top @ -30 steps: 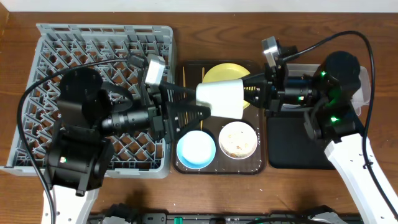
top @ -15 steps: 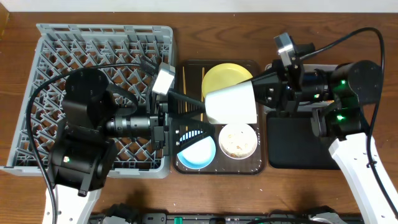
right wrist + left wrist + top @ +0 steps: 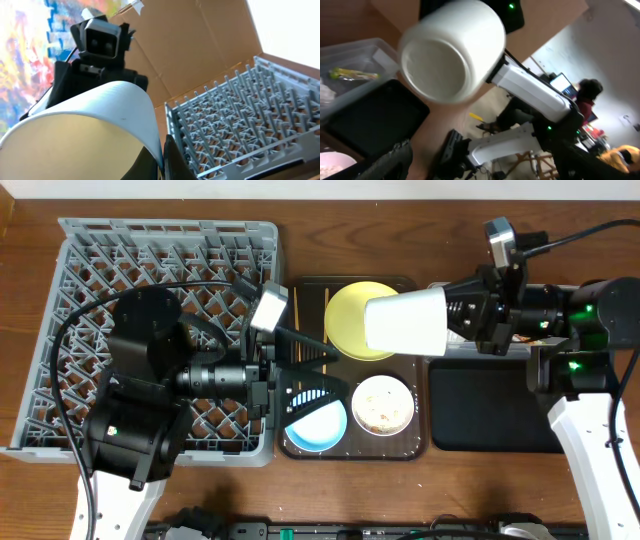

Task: Sort waste into correct bins and load items into the dishwasher
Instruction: 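Place the white cup into the dish rack with the left gripper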

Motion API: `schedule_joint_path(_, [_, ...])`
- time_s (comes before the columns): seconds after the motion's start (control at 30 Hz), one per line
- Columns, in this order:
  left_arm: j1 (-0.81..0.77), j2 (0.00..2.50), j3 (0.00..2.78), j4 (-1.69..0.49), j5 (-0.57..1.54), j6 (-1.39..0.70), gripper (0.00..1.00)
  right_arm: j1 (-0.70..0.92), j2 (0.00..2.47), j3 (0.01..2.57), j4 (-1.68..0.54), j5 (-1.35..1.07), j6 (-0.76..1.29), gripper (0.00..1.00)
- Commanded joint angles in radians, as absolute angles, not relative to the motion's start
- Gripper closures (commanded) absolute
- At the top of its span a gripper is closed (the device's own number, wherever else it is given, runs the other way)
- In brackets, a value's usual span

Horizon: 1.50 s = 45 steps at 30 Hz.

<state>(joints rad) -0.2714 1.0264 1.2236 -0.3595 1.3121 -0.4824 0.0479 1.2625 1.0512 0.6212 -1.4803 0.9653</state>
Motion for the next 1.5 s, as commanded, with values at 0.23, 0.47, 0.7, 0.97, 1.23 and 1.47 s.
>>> schedule_joint_path(0.23, [-0.275,1.119,1.229,-0.36,1.285,-0.484,0.09,0.215,1.255,1.062,0.636,-1.493,0.96,0.99])
schedule_joint_path(0.47, [-0.276,1.121,1.229,-0.303,1.377,-0.489,0.1,0.275,1.306,1.061,0.636,-1.464,0.927,0.99])
schedule_joint_path(0.7, [-0.276,1.111,1.229,-0.297,1.377,-0.488,0.27,0.321,1.338,1.061,0.64,-1.456,0.927,0.99])
schedule_joint_path(0.97, [-0.276,1.107,1.229,-0.486,1.168,-0.427,0.37,0.242,1.337,1.061,0.67,-1.444,0.939,0.51])
schedule_joint_path(1.23, [-0.204,1.056,1.236,-0.82,0.745,-0.369,0.37,0.067,1.337,1.061,0.572,-1.44,0.957,0.4])
schedule_joint_path(1.47, [-0.005,0.998,1.249,-1.058,0.403,-0.371,0.37,0.069,1.337,1.06,0.164,-1.304,0.78,0.4])
